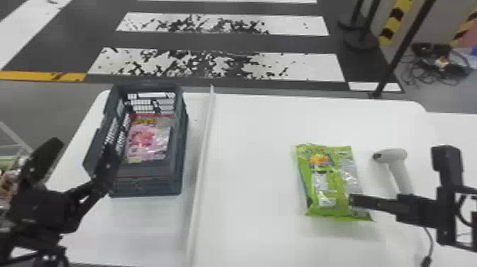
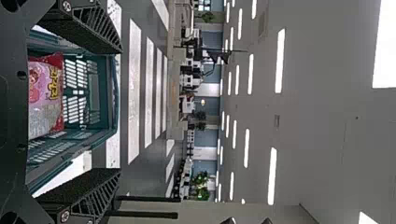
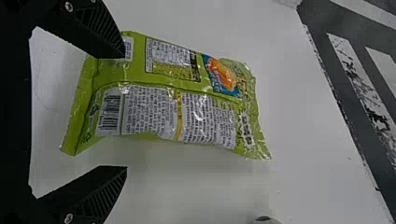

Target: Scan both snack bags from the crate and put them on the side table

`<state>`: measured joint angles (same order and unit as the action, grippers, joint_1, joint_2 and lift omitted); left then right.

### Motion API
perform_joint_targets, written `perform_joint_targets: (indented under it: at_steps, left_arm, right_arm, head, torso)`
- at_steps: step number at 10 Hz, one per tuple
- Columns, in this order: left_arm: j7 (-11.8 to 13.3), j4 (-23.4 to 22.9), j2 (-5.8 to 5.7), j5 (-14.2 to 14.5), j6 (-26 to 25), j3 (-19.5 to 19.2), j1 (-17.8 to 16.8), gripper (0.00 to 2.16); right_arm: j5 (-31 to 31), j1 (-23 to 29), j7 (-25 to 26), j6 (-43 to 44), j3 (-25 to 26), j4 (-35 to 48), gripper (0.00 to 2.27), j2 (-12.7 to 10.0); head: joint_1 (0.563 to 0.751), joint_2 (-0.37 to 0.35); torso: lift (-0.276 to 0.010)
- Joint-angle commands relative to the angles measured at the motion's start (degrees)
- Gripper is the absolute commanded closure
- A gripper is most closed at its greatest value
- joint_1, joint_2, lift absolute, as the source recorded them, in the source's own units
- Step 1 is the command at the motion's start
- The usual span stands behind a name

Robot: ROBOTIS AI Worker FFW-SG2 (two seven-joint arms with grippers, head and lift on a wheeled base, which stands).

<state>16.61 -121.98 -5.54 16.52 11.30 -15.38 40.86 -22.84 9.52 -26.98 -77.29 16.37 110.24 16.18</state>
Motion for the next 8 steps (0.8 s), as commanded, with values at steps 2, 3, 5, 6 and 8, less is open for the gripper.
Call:
perform_joint_targets:
  at_steps: [2,3,5,6,8]
  left_arm:
    - [0.0,0.2,0.0,0.0,0.2,0.0,0.0,0.1]
    - [0.2,0.2,0.0,0.0,0.2,0.0,0.0,0.1]
    - [0.3,0.2,0.0,0.0,0.2,0.0,0.0,0.1]
    - [0.3,0.2,0.09,0.0,0.2,0.0,0.0,0.1]
    - [0.3,0.2,0.09,0.0,0.2,0.0,0.0,0.1]
  right_arm:
    - [0.8,-2.8,-1.1,0.0,-2.7,-5.4,0.08,0.1]
    - [2.1,-4.1,-3.0,0.2,-3.4,-7.6,0.29,0.3]
    - [3.3,-4.4,-4.4,0.3,-3.4,-8.1,2.26,0.2]
    - [3.2,-4.4,-5.6,0.0,-2.7,-8.1,2.26,0.4]
    - [1.1,-4.3,-7.8,-1.4,0.0,-8.1,2.26,0.6]
  head:
    - [0.695,0.055]
    - [0.695,0.065]
    - [0.695,0.072]
    - [0.695,0.069]
    - [0.695,0.065]
  torso:
    - [-0.087]
    - [-0.087]
    - [-0.087]
    - [-0.087]
    - [-0.087]
